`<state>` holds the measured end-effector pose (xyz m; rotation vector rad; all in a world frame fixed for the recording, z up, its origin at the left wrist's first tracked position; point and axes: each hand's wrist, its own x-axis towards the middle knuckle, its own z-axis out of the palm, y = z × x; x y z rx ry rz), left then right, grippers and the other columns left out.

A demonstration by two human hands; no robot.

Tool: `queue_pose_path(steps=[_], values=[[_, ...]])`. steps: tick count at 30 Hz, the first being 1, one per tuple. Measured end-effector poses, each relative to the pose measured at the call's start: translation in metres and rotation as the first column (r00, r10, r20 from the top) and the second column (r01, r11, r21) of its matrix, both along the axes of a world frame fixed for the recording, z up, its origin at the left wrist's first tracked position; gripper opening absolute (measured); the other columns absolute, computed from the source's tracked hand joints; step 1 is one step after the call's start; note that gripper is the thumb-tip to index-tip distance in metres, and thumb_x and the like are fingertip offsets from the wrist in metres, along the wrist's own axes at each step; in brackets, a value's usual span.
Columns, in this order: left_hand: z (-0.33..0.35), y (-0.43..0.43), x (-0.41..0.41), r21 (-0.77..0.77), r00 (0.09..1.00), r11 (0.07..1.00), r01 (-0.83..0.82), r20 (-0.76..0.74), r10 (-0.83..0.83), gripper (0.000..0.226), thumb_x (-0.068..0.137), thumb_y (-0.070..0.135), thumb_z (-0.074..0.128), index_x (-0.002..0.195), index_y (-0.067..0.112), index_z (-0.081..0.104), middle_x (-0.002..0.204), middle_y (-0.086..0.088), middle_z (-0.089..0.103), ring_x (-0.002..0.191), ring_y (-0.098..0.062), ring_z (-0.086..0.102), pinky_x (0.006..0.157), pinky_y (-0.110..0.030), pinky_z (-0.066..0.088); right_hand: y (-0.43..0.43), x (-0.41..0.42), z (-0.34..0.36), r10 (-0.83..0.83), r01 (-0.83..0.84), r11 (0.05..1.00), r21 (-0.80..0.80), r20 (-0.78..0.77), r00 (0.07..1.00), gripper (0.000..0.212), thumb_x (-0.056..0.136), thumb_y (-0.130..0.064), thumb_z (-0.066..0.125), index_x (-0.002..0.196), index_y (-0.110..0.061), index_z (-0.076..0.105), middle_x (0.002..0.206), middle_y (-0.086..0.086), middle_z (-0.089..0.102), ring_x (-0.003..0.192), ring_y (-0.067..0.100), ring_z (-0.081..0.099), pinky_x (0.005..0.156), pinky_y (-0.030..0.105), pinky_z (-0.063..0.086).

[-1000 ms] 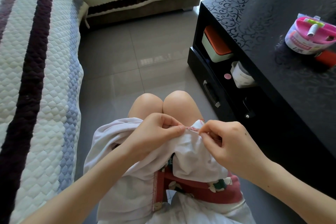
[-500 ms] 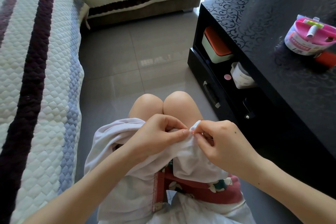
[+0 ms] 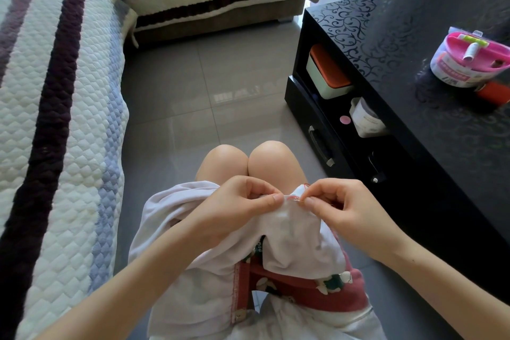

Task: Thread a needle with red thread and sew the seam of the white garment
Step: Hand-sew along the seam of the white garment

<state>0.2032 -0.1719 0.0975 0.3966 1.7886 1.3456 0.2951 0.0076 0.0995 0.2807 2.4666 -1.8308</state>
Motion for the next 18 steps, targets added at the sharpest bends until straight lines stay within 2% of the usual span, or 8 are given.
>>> queue_pose_path(steps=[3,6,10,14,18], values=[[-0.0005,-0.0007,-0.0010,0.077,0.995,0.997,-0.008,0.101,0.000,0.012,0.089,0.022,0.067,0.083,0.013,0.073,0.083,-0.003,0.068,0.082,-0.008,0.060,0.077,-0.022,0.047,-0.0010,-0.0002,0.0013,-0.013,0.020,0.990,-0.140,0.051,0.999,0.020,0.088,0.003,0.061,0.076,-0.010,0.071,0.070,0.006,0.070,0.065,0.006,0.062,0.060,0.014,0.045],[-0.0004,-0.0016,-0.0024,0.149,0.979,0.989,-0.025,0.203,-0.006,0.011,0.082,0.024,0.067,0.080,0.015,0.074,0.083,-0.004,0.069,0.081,-0.009,0.061,0.075,-0.019,0.049,-0.0013,-0.0002,0.0034,-0.012,0.038,0.963,-0.267,0.098,0.995,0.018,0.088,0.003,0.060,0.077,-0.007,0.069,0.070,-0.001,0.069,0.065,-0.001,0.061,0.058,0.010,0.044],[0.0014,-0.0019,-0.0036,0.239,0.931,0.970,-0.048,0.363,-0.044,0.013,0.082,0.016,0.063,0.078,0.012,0.075,0.078,-0.003,0.071,0.074,-0.008,0.066,0.068,-0.018,0.052,-0.0019,0.0002,0.0053,0.005,0.040,0.932,-0.360,0.123,0.992,0.014,0.086,-0.001,0.060,0.077,-0.007,0.069,0.072,0.001,0.067,0.064,0.000,0.060,0.056,0.009,0.044],[0.0029,-0.0020,-0.0040,0.271,0.895,0.960,-0.064,0.441,-0.064,0.015,0.081,0.012,0.060,0.076,0.011,0.074,0.075,-0.004,0.071,0.070,-0.010,0.067,0.066,-0.019,0.053,-0.0021,-0.0006,0.0066,0.034,0.021,0.913,-0.407,0.128,0.991,0.008,0.084,-0.005,0.063,0.077,-0.005,0.067,0.073,0.002,0.066,0.060,-0.002,0.058,0.055,0.008,0.042],[0.0011,-0.0012,-0.0023,0.259,0.883,0.963,-0.073,0.467,-0.059,0.014,0.080,0.012,0.060,0.074,0.009,0.072,0.070,-0.002,0.069,0.064,-0.008,0.065,0.061,-0.018,0.052,0.0006,-0.0019,0.0062,0.086,-0.032,0.914,-0.405,0.117,0.989,0.010,0.083,-0.006,0.066,0.075,-0.010,0.070,0.085,0.013,0.066,0.070,0.001,0.062,0.058,0.009,0.045]])
